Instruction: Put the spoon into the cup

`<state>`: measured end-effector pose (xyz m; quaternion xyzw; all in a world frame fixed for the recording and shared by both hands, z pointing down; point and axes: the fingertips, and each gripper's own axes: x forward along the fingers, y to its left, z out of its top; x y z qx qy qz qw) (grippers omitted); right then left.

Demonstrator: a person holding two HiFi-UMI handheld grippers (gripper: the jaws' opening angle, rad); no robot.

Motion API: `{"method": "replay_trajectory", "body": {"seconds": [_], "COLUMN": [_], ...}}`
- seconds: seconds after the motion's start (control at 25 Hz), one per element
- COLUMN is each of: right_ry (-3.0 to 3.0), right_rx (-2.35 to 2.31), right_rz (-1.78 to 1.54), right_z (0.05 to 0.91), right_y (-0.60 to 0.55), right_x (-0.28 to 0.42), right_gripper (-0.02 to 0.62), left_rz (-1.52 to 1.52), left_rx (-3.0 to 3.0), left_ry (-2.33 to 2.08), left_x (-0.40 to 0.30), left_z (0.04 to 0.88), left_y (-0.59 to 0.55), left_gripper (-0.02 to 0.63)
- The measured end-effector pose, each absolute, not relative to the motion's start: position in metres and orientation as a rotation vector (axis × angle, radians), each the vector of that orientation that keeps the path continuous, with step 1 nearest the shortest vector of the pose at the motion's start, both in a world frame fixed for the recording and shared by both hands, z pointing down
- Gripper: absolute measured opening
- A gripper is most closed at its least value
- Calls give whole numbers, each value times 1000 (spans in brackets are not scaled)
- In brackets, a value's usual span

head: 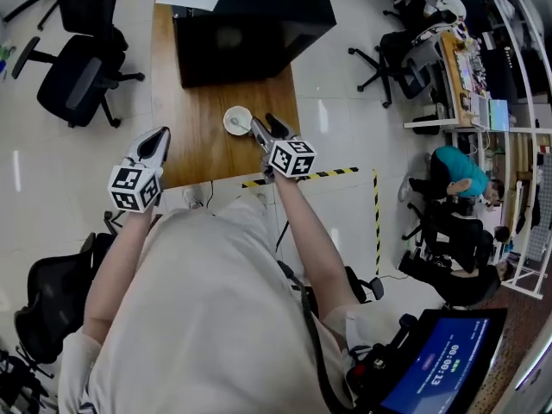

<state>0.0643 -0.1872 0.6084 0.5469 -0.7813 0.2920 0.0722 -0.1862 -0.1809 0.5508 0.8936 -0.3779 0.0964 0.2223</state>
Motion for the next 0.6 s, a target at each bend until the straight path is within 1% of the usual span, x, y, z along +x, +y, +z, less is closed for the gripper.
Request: {"method": "replay_trajectory", "body": {"seconds": [0.16,0.6], "right_ry": [-2423,-2499], "right_rx": [1651,1680], "right_rz": [886,792], "right_z": [594,554], "right_y": [-184,-135], "right_x": [69,137], "right_gripper": [173,137], "left_rz": [280,334], "left_rx": [2468,2499], "left_ry": [-1084,-1054], "left_x": [-183,-112], "left_z": [546,546], "left_y": [-185,-153], "left_gripper": [5,5]}}
